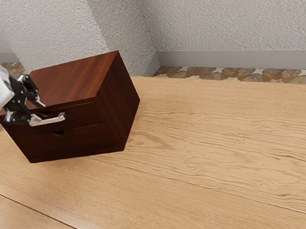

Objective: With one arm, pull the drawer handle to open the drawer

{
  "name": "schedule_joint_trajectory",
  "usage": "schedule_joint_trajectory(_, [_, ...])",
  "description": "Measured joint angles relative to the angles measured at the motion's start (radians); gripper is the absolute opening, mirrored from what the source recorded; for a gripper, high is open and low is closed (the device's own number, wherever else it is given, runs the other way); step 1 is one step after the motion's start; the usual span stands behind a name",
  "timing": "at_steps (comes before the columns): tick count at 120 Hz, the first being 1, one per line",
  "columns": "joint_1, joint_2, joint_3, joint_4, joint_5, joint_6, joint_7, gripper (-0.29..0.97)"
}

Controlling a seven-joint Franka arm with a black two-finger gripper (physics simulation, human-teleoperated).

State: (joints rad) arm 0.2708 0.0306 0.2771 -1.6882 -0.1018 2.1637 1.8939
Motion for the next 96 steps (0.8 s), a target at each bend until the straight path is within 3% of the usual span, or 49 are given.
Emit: schedule_joint_trajectory(96, [0.030,0.074,0.002,-0.007,-0.092,0.071,0.167,0.11])
